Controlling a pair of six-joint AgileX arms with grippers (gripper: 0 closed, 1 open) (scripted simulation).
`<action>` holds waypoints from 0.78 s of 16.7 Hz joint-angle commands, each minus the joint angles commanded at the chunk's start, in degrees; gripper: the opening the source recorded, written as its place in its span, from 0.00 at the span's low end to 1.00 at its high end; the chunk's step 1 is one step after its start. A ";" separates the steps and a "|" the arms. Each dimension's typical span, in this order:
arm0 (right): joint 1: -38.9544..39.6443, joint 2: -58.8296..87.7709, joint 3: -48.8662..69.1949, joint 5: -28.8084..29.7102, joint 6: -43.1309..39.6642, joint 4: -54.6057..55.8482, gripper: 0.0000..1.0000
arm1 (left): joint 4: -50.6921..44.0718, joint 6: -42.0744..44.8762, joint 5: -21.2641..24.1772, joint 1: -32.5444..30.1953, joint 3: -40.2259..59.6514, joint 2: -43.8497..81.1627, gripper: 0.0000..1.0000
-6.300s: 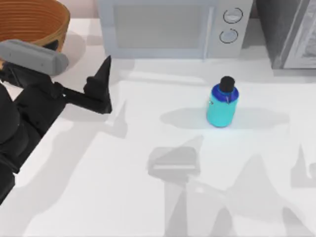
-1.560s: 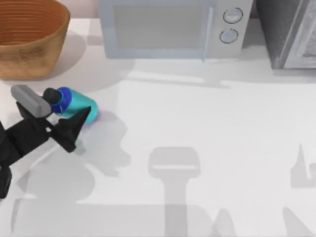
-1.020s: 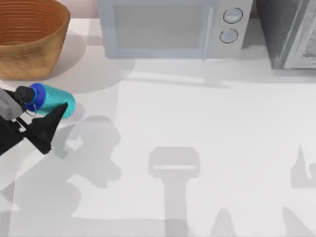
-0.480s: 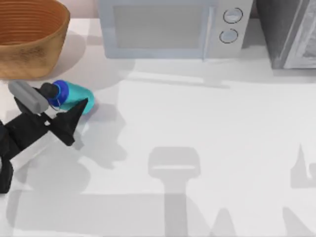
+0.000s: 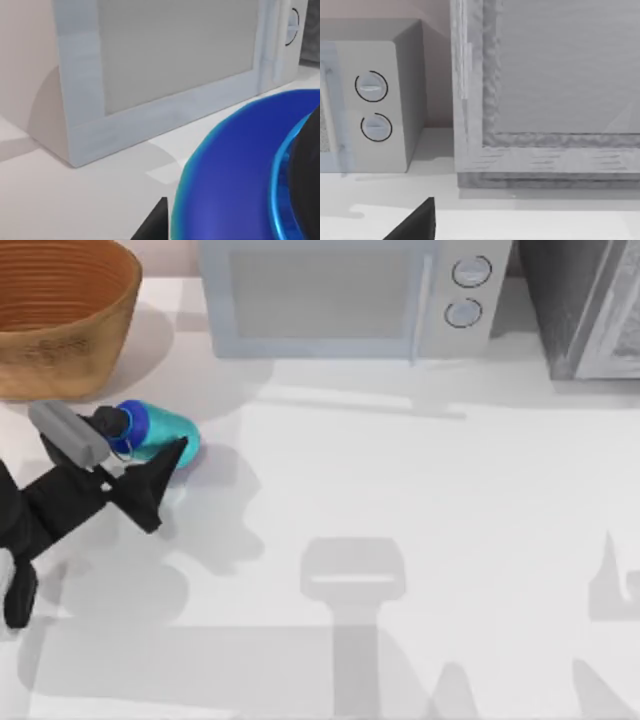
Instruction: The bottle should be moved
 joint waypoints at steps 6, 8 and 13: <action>0.00 0.00 0.00 0.00 0.00 0.00 1.00 | 0.00 0.00 0.00 0.00 0.00 0.00 0.60; 0.00 0.00 0.00 0.00 0.00 0.00 1.00 | 0.00 0.00 0.00 0.00 0.00 0.00 0.75; 0.00 0.00 0.00 0.00 0.00 0.00 1.00 | 0.00 0.00 0.00 0.00 0.00 0.00 1.00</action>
